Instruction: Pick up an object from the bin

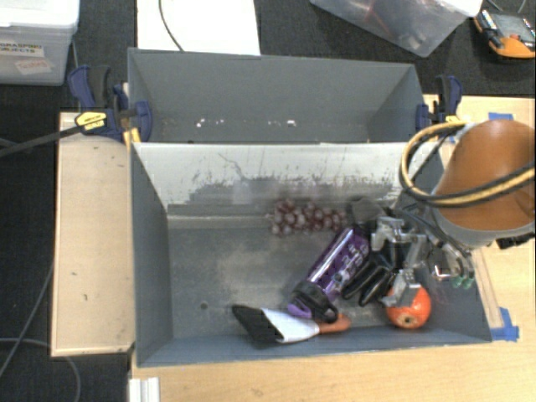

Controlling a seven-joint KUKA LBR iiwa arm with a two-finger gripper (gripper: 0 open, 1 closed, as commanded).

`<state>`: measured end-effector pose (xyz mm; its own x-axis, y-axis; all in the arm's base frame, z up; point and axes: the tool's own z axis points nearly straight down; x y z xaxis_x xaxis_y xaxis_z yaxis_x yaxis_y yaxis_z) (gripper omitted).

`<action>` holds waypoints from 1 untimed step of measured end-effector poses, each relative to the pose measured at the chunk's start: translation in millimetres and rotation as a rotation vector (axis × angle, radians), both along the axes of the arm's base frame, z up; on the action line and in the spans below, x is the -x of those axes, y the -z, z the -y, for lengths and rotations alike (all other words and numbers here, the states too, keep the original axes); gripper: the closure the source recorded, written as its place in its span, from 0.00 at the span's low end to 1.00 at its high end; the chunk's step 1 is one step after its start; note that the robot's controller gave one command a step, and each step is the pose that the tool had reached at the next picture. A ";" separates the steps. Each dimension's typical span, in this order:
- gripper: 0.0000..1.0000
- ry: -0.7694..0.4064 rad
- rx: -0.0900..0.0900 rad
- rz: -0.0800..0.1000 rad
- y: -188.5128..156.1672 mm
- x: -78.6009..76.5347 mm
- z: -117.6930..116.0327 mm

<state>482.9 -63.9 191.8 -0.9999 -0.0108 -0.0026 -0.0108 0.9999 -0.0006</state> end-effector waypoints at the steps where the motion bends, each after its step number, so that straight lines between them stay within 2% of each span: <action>1: 0.00 0.000 0.000 0.000 0.0 0.0 0.0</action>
Offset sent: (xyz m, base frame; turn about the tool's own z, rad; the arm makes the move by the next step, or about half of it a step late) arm 0.0047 0.0202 -0.0941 -0.1871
